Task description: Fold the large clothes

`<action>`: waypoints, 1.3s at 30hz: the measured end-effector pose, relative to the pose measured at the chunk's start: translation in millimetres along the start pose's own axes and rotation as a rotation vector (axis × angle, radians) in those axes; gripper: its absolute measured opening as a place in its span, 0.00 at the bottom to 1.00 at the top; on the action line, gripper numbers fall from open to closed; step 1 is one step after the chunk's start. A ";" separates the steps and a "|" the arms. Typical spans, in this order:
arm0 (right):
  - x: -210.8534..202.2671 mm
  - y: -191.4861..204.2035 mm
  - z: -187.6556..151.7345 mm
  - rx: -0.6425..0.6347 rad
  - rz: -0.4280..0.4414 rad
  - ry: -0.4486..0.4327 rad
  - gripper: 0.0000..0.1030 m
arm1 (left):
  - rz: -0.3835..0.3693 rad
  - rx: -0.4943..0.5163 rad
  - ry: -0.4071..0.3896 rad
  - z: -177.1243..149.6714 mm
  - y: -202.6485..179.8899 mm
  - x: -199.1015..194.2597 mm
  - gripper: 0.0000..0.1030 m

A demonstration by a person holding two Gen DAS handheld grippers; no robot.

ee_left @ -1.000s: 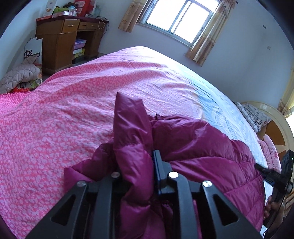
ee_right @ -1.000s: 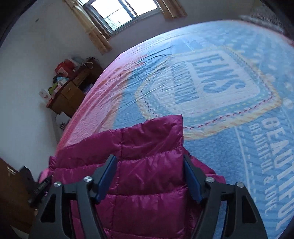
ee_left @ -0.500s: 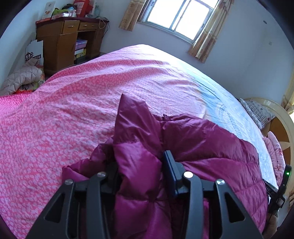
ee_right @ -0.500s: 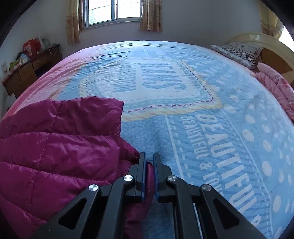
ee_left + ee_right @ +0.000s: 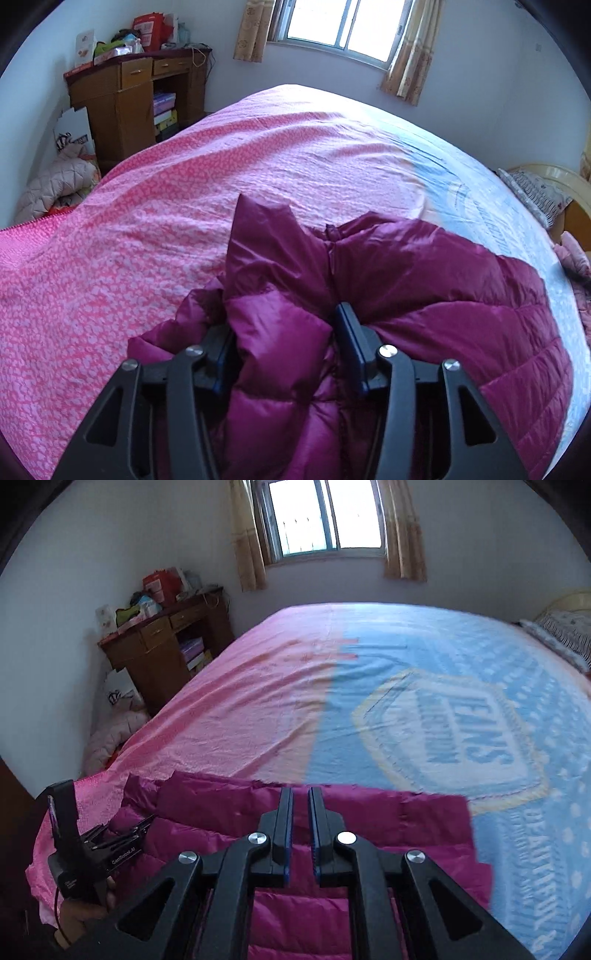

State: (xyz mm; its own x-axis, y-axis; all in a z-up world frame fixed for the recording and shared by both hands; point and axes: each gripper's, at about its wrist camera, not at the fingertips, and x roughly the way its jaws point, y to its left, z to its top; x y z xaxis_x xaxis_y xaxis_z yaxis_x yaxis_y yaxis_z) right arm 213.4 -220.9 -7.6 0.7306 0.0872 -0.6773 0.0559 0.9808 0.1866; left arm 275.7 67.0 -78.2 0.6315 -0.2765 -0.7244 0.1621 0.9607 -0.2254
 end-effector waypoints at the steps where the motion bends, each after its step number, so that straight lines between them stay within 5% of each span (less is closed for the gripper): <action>1: 22.6 -3.7 -11.9 -0.003 -0.033 0.036 0.07 | -0.026 -0.006 0.009 0.1 4.8 -2.6 0.51; 3: 59.5 -22.1 -36.5 -0.035 -0.093 0.078 0.07 | -0.106 -0.027 0.038 2.8 17.7 -11.3 0.60; 4: 61.8 -33.6 -44.3 -0.007 -0.044 0.051 0.07 | -0.120 -0.040 0.047 6.3 26.1 -20.5 0.61; 9: 57.1 -64.3 -47.6 0.136 0.065 0.017 0.07 | 0.138 -0.047 -0.123 20.2 43.7 -82.2 0.77; 13: 56.2 -62.5 -49.7 0.130 0.058 0.013 0.07 | 0.038 -0.055 -0.177 26.6 9.5 -113.1 0.77; 17: 57.0 -58.7 -51.2 0.138 0.062 0.012 0.07 | -0.117 0.003 -0.102 20.8 -59.1 -87.6 0.80; 20: 57.9 -56.5 -50.6 0.138 0.063 0.012 0.07 | -0.160 0.020 -0.046 10.7 -95.1 -57.3 0.80; 24: 57.1 -59.6 -48.6 0.153 0.088 0.009 0.07 | -0.008 0.046 -0.007 -9.2 -94.4 4.0 0.81; 26: 54.7 -67.9 -47.7 0.169 0.112 0.002 0.07 | -0.045 -0.005 -0.028 -9.1 -84.3 5.9 0.82; 32: 35.6 -93.9 -50.0 0.300 0.192 -0.029 0.07 | 0.008 0.028 0.009 -9.7 -91.2 13.1 0.87; 37: 0.3 -142.8 -60.7 0.361 -0.010 -0.108 0.07 | 0.018 0.040 0.016 -12.0 -92.3 18.4 0.90; 39: 10.8 -163.8 -68.3 0.412 0.000 -0.076 0.04 | 0.029 0.059 0.022 -11.8 -95.5 18.8 0.92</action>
State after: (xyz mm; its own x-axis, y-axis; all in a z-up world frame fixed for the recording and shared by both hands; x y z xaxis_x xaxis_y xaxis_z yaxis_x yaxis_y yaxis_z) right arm 165.6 -368.7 -94.1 0.7778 0.0586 -0.6257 0.3125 0.8278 0.4659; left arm 263.1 -30.2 -77.9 0.6198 -0.2483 -0.7444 0.1887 0.9679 -0.1658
